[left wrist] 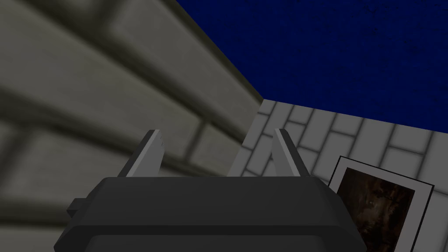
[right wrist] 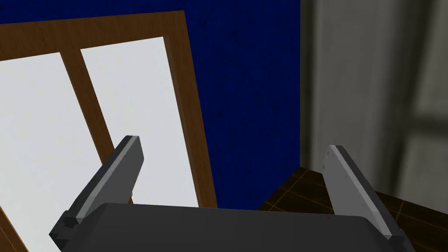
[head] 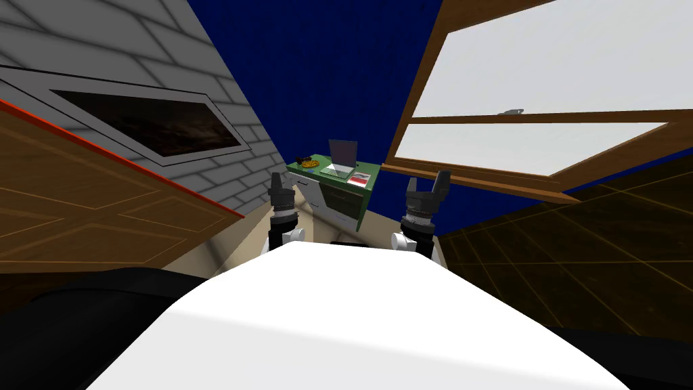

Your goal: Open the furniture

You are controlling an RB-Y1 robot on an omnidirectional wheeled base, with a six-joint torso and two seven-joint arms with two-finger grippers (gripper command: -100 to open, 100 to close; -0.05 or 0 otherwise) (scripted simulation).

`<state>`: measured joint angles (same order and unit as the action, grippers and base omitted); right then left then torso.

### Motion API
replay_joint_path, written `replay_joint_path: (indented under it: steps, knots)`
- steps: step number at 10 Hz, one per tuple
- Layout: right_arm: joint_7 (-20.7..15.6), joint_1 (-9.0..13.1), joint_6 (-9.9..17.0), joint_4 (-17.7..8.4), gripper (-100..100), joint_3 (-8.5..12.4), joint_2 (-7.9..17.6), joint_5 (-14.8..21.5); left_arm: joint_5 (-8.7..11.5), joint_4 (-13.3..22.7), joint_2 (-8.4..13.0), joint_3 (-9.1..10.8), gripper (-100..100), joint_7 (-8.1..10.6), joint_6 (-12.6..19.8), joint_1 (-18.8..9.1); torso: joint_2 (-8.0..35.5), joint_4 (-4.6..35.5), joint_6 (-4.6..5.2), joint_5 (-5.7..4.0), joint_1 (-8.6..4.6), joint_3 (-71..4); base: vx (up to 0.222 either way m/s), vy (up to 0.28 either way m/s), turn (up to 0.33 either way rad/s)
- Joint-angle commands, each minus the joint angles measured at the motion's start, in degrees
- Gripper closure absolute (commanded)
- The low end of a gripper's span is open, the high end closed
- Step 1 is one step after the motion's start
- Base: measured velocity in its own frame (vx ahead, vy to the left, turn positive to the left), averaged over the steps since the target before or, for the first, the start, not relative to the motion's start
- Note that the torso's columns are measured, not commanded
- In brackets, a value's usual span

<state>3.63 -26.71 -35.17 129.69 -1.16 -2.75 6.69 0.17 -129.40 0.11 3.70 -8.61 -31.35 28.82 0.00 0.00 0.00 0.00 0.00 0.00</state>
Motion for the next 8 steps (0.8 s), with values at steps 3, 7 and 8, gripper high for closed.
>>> replay_joint_path:
  steps: [3, 7, 8]
  knots:
    - [0.0, 0.0, 0.0, 0.0, 0, 0.0, 0.0, 0.0, 0.0, 0.0, 0.0, 0.0, 0, 0.0, 0.0, 0.0, 10.0, 10.1, 0.0, 0.0, 0.0, -20.1, 0.0, 0.0, 0.0]
    - [0.0, 0.0, 0.0, 0.0, 0, 0.0, 0.0, 0.0, 0.0, 0.0, 0.0, 0.0, 0, 0.0, 0.0, 0.0, 26.9, 26.9, 0.0, 0.0, 0.0, -53.8, 0.0, 0.0, 0.0]
    - [0.0, 0.0, 0.0, 0.0, 0, 0.0, 0.0, 0.0, 0.0, 0.0, 0.0, 0.0, 0, 0.0, 0.0, 0.0, 31.2, 31.1, 0.0, 0.0, 0.0, -62.3, 0.0, 0.0, 0.0]
